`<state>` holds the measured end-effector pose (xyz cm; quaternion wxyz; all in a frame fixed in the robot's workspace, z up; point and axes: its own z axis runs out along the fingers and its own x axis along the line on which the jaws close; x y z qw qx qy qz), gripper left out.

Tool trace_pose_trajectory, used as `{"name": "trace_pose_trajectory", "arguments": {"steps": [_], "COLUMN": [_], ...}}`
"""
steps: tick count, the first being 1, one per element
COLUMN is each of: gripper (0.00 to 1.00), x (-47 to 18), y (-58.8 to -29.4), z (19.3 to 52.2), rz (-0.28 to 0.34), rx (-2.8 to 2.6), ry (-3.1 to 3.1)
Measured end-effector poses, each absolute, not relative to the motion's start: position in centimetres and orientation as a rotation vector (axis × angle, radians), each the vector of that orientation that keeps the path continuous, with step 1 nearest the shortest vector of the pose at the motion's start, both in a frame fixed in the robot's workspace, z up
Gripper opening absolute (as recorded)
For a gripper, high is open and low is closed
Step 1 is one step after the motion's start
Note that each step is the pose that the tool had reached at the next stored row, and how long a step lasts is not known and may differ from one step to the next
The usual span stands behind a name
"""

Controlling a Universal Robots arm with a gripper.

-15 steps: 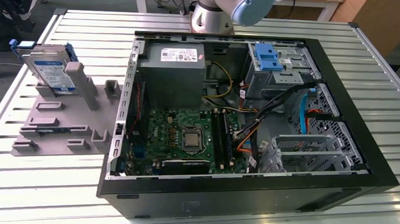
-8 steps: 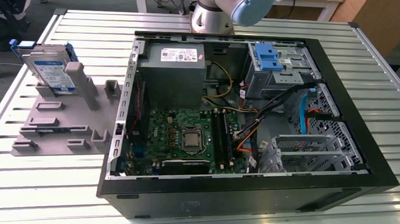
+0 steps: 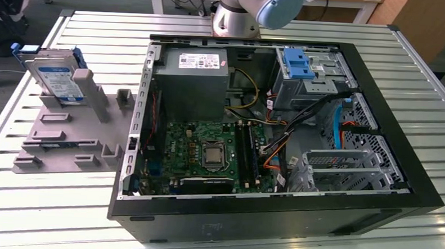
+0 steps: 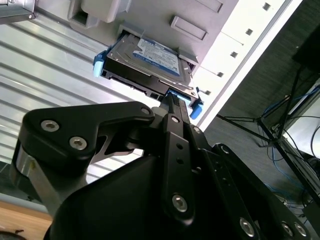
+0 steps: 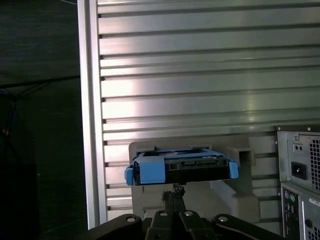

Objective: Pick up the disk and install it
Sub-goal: 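Reach for the disk, then pick up the disk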

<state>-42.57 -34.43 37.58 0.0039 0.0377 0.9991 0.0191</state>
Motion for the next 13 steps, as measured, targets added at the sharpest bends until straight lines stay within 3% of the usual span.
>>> {"name": "trace_pose_trajectory", "arguments": {"steps": [13], "gripper": [0.11], "x": [-43.34], "y": [-34.28], "z": [37.56], "rz": [0.060], "rx": [0.118], "ry": [3.131]}}
